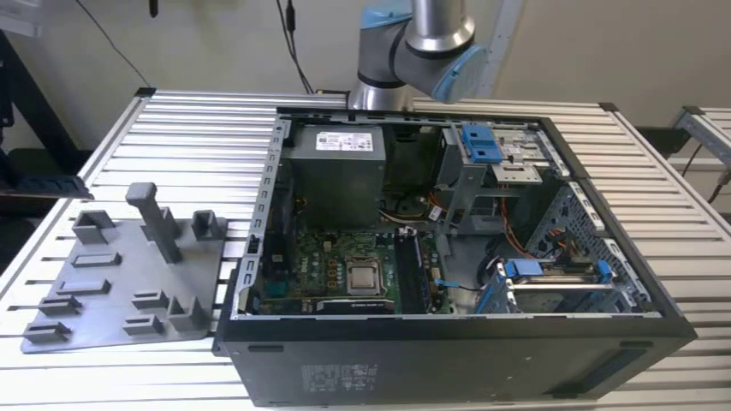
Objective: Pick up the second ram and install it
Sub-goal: 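Pick up the second ram and move it above second insertion slot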
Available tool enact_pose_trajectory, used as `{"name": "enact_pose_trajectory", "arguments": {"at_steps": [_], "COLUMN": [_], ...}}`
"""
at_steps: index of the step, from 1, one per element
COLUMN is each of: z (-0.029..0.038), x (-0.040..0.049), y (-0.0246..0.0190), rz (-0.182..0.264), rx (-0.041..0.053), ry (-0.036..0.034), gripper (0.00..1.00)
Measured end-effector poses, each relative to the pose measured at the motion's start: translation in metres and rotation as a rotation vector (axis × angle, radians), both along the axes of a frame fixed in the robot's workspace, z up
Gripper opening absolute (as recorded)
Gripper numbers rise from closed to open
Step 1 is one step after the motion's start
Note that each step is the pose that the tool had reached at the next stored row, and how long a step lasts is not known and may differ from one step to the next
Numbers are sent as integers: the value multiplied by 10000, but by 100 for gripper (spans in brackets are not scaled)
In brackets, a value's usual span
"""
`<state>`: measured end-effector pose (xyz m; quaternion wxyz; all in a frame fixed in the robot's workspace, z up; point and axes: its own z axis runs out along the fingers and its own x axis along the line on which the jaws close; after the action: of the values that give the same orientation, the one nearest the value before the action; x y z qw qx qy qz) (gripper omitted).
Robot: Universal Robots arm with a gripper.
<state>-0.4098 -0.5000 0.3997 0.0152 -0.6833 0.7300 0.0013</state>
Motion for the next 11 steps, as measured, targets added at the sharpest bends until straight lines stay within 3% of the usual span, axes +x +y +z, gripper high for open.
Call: {"name": "enact_pose_trajectory", "arguments": {"at_steps": [11], "z": [0], "x": [227], "y": [0], "rz": [0], "rx": [0], "ry": [13], "gripper": [14]}}
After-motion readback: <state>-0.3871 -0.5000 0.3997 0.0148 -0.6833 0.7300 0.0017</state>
